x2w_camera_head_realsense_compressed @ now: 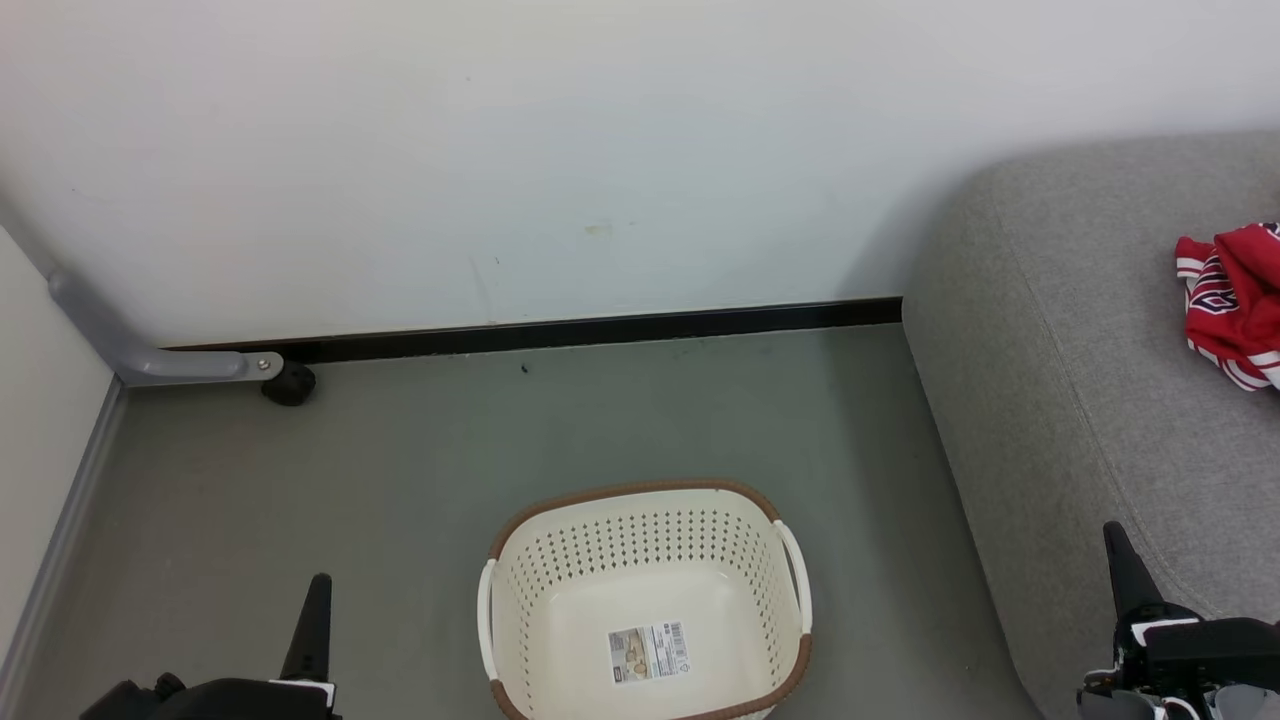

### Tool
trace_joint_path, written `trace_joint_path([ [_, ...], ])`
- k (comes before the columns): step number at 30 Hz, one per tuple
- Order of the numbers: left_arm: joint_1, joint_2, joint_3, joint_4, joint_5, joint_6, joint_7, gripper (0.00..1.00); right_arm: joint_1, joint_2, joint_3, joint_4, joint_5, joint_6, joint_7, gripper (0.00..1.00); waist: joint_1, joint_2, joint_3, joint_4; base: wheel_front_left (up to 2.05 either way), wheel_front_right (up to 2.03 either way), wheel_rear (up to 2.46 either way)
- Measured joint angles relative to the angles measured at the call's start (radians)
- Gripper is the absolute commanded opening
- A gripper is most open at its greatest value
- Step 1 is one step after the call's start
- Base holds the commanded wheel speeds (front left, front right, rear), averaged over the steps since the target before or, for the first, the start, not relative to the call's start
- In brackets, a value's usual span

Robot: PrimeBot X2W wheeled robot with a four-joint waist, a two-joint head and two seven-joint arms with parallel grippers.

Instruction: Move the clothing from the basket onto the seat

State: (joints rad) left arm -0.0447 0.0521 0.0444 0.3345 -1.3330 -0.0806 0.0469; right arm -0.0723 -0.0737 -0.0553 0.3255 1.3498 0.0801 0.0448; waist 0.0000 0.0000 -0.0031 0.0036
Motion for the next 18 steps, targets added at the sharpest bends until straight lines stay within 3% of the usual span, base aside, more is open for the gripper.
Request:
trace_joint_path([
  [18,-0.021,-0.008,0.039,-0.026,-0.235,-0.035,0.058,0.0,-0.004,0.027,-0.074,-0.017,0.221,0.035,0.061,0.0,0.0,0.0,0.004,-0.003,0.0,0.0,0.0],
])
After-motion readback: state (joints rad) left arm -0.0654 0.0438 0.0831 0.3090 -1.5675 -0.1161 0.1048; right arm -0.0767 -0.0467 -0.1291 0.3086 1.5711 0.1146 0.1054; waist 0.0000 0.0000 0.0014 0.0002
